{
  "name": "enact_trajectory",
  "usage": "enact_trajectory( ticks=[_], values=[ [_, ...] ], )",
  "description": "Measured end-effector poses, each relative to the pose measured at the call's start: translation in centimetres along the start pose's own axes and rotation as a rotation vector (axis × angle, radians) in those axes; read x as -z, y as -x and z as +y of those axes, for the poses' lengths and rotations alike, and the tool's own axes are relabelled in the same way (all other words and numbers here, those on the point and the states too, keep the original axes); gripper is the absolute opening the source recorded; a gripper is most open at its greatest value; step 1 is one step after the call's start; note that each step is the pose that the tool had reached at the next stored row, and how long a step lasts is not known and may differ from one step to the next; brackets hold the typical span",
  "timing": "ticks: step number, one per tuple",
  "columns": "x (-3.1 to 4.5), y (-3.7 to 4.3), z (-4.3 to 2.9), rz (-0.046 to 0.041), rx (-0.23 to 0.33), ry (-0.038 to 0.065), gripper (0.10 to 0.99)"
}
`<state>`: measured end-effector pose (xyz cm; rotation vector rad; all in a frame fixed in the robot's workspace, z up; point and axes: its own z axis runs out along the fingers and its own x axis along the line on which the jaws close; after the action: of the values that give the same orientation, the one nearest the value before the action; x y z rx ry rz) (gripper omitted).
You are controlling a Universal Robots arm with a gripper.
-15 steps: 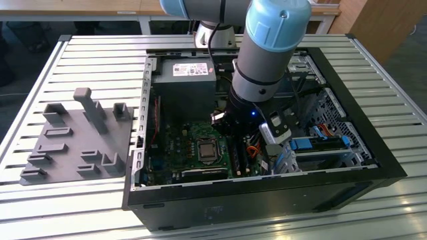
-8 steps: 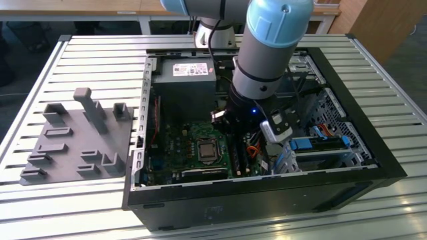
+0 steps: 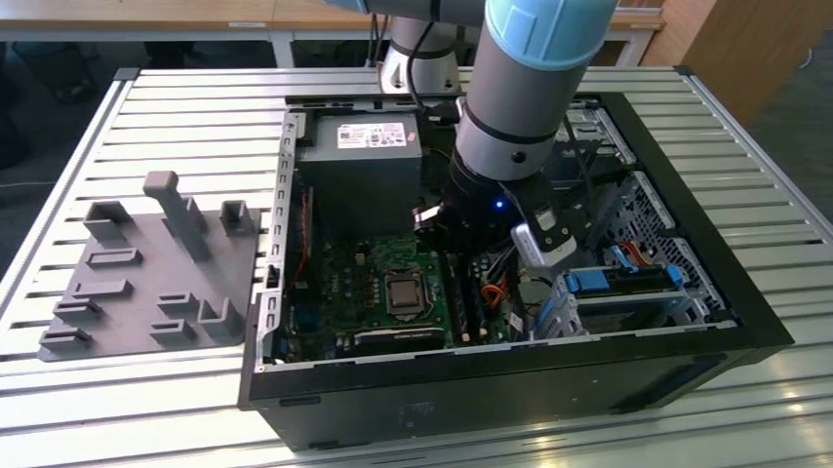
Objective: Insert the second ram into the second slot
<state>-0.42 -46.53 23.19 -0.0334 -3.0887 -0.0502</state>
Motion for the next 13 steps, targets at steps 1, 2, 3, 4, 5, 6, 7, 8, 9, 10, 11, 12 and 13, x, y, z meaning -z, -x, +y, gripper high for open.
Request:
enact_trajectory(
  ticks=[1,2,3,4,5,6,7,8,9,10,11,12,13],
  values=[
    [0.0,0.0,0.0,0.0,0.0,0.0,0.129],
    [0.0,0.0,0.0,0.0,0.0,0.0,0.129],
    [-0.02,0.0,0.0,0.0001,0.0,0.0,0.106],
    [-0.1,0.0,0.0,0.0,0.0,0.0,0.106],
    [-0.18,0.01,-0.01,0.0,0.0,0.0,0.106],
    [-0.28,0.01,-0.01,0.0,0.0,0.0,0.106],
    [-0.39,0.02,-0.01,0.0,0.0,0.0,0.106],
    [-0.5,0.03,-0.02,0.0,0.0,0.0,0.106],
    [-0.62,0.03,-0.02,0.0,0.0,0.0,0.106],
    [-0.75,0.04,-0.02,0.0,0.0,0.0,0.106],
    [-0.87,0.05,-0.03,0.0,0.0,0.0,0.106],
    [-0.97,0.06,-0.03,0.0,0.0,0.0,0.106],
    [-1.06,0.07,-0.03,0.0001,0.0,0.0,0.106]
  ],
)
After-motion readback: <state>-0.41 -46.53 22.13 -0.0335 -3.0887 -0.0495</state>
